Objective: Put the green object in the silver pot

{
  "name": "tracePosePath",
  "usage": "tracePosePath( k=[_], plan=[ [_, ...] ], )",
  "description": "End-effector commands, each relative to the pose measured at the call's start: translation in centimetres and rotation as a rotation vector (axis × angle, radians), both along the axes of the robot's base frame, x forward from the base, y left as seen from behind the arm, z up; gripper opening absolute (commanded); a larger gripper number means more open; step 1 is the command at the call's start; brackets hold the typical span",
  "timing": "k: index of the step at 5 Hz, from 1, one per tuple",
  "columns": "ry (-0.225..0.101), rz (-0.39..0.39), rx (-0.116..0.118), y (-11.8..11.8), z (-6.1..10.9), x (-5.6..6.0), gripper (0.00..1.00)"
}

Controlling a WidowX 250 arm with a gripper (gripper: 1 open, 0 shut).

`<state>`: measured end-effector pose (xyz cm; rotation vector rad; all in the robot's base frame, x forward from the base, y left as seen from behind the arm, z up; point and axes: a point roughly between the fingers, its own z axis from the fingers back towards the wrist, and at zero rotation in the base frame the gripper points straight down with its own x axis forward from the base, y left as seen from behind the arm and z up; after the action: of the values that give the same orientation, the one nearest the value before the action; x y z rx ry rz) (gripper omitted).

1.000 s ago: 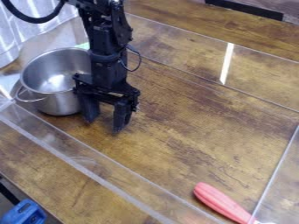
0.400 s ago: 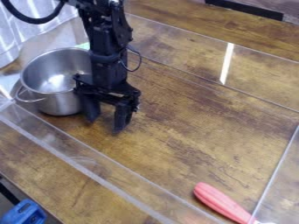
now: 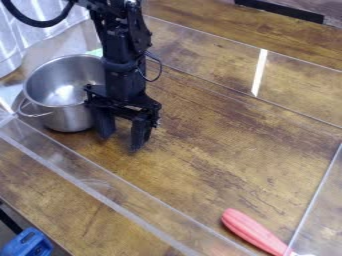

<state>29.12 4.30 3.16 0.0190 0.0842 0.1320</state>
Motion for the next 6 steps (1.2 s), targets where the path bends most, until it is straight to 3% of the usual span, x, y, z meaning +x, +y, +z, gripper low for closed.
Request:
tracePosePath(
  k=[1,6],
  plan=[
    [-0.035,0.03,0.003,1.0,0.7,0.2,0.0],
    [-0.048,0.053,0.012,1.7,1.8,0.0,0.0]
  ],
)
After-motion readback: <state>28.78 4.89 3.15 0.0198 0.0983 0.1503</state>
